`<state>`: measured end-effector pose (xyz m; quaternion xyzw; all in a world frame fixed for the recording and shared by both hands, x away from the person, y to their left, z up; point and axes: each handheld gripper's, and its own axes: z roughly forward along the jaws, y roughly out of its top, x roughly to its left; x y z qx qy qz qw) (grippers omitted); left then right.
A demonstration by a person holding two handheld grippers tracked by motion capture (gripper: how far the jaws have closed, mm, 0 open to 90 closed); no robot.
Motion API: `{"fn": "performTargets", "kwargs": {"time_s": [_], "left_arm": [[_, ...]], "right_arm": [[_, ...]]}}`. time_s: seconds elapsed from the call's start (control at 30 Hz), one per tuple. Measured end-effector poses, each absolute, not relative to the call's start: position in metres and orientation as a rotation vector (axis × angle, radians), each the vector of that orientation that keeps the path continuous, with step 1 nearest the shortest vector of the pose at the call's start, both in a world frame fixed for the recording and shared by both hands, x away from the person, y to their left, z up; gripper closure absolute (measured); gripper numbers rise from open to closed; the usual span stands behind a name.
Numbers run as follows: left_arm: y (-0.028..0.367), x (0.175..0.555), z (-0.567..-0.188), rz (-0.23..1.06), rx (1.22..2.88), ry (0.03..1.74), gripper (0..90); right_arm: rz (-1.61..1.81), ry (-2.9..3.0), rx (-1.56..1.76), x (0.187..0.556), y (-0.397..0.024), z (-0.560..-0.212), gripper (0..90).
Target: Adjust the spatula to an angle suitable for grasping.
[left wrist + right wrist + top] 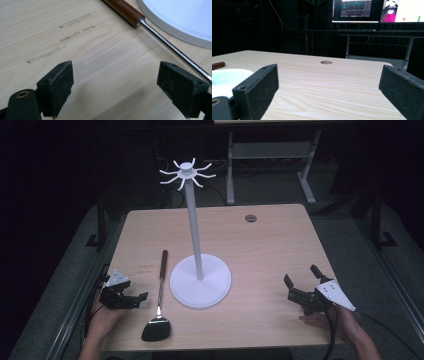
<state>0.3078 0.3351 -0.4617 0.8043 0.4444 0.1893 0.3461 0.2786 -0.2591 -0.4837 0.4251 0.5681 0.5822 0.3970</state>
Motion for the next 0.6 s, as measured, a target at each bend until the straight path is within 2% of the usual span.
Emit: {"fn": "performTargets", "kwargs": {"time_s": [0.5, 0.6], "left_arm": [[0.327, 0.309, -0.444, 0.473, 2.057, 1.206, 14.6], [0.323, 0.314, -0.438, 0.477, 2.059, 1.191, 19.3]], "right_arm": [[1.481, 1.435, 1.081, 0.279, -0.260, -0.484, 2.0], [1.478, 1.438, 1.080, 0.279, -0.259, -0.484, 2.0]]}}
